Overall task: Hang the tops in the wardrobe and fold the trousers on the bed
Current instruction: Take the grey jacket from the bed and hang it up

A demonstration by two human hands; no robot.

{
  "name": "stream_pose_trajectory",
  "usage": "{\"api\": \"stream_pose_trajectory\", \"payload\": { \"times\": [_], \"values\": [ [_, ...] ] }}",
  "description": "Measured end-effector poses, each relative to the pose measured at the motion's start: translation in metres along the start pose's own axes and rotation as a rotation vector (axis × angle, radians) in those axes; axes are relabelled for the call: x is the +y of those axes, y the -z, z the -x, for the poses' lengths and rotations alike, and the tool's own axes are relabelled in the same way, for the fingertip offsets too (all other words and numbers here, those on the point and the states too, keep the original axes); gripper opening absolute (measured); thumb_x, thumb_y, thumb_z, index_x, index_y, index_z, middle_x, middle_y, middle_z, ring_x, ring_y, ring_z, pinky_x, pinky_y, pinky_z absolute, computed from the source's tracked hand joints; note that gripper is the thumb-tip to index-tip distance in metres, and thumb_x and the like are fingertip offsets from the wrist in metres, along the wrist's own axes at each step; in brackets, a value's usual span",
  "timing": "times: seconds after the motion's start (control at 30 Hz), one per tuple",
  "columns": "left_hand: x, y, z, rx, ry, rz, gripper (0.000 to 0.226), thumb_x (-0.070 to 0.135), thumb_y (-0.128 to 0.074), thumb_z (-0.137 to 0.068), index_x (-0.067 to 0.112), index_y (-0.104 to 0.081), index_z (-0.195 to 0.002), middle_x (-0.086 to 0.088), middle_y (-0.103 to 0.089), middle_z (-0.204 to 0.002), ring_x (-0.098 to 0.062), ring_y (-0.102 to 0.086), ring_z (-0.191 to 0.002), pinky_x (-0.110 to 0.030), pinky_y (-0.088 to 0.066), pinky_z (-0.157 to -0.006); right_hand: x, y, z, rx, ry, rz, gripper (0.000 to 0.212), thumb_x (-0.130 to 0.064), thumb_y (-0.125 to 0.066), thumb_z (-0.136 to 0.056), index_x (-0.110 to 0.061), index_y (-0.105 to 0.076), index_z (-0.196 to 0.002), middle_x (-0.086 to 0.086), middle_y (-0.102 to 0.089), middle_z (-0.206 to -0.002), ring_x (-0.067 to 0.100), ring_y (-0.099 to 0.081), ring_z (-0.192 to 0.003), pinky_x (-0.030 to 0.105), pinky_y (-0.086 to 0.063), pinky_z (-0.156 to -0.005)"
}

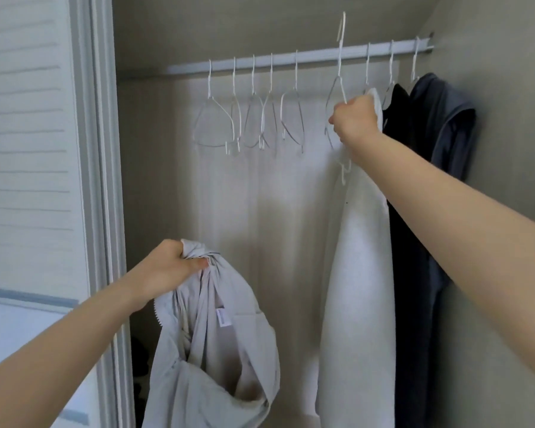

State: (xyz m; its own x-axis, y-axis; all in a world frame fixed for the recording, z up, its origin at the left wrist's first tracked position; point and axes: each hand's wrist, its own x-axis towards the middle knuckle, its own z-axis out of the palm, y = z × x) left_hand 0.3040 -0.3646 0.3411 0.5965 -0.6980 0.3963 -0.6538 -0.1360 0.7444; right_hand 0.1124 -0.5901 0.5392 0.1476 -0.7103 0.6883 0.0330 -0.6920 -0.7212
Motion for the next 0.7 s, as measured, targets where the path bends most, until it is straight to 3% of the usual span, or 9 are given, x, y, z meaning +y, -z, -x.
{"api": "stream_pose_trajectory", "payload": {
  "times": [0.07,0.13,0.27,0.37,0.5,0.6,0.7],
  "values": [
    [-0.006,-0.005,0.017,0.022,0.049,0.051,0.014,0.019,-0.066,-0.092,0.016,-0.074,-0.081,0.0,-0.075,-0.079,-0.012,-0.071,-0.074,-0.025,-0.052,-0.069,0.006,0.012,0.049,-0.039,-0.023,-0.065,0.017,-0.013,-0.039,-0.094,-0.01,-0.054,-0.099,0.012,-0.065,-0.109,0.019,-0.054,-0.084,0.024,-0.037,-0.056],
    [-0.014,-0.01,0.032,-0.015,0.118,0.067,0.014,0.019,-0.066,-0.092,0.022,-0.072,-0.08,0.006,-0.075,-0.073,-0.007,-0.07,-0.072,-0.022,-0.049,-0.064,0.012,0.027,0.103,-0.091,-0.031,-0.105,0.016,-0.012,-0.041,-0.094,-0.015,-0.056,-0.097,0.003,-0.069,-0.094,0.017,-0.059,-0.086,0.023,-0.04,-0.059],
    [-0.027,-0.021,0.059,-0.072,0.236,0.117,0.006,0.02,-0.067,-0.091,0.017,-0.072,-0.089,-0.007,-0.074,-0.09,-0.025,-0.07,-0.087,-0.034,-0.054,-0.079,0.024,0.058,0.195,-0.21,-0.131,-0.127,0.015,-0.025,-0.039,-0.099,-0.025,-0.054,-0.104,-0.009,-0.073,-0.08,0.008,-0.063,-0.091,0.026,-0.037,-0.06],
    [-0.036,-0.032,0.076,-0.072,0.336,0.187,0.016,0.022,-0.065,-0.092,0.011,-0.07,-0.104,-0.013,-0.073,-0.1,-0.031,-0.069,-0.094,-0.047,-0.053,-0.093,0.04,0.089,0.247,-0.416,-0.297,-0.247,0.017,-0.04,-0.037,-0.101,-0.033,-0.053,-0.105,-0.006,-0.075,-0.085,0.007,-0.068,-0.096,0.038,-0.046,-0.072],
    [-0.051,-0.041,0.094,-0.104,0.464,0.278,0.024,0.019,-0.061,-0.096,0.003,-0.064,-0.114,-0.019,-0.07,-0.109,-0.035,-0.067,-0.1,-0.049,-0.053,-0.093,0.066,0.121,0.294,-0.769,-0.584,-0.498,0.026,-0.045,-0.04,-0.1,-0.029,-0.058,-0.112,0.012,-0.071,-0.09,0.028,-0.07,-0.099,0.055,-0.052,-0.07],
    [-0.066,-0.045,0.104,-0.063,0.499,0.299,0.021,0.015,-0.059,-0.096,-0.001,-0.066,-0.109,-0.022,-0.068,-0.104,-0.035,-0.067,-0.092,-0.046,-0.056,-0.085,0.081,0.139,0.306,-0.943,-0.725,-0.564,0.028,-0.047,-0.048,-0.096,-0.029,-0.06,-0.114,0.016,-0.065,-0.087,0.033,-0.068,-0.09,0.064,-0.049,-0.08],
    [-0.083,-0.048,0.111,0.02,0.572,0.121,0.021,0.02,-0.058,-0.096,0.003,-0.068,-0.088,-0.018,-0.068,-0.09,-0.034,-0.065,-0.087,-0.045,-0.054,-0.085,0.092,0.152,0.303,-1.095,-0.754,-0.538,0.033,-0.051,-0.05,-0.093,-0.03,-0.06,-0.116,0.015,-0.063,-0.086,0.033,-0.065,-0.083,0.058,-0.05,-0.082]
  ]
}}
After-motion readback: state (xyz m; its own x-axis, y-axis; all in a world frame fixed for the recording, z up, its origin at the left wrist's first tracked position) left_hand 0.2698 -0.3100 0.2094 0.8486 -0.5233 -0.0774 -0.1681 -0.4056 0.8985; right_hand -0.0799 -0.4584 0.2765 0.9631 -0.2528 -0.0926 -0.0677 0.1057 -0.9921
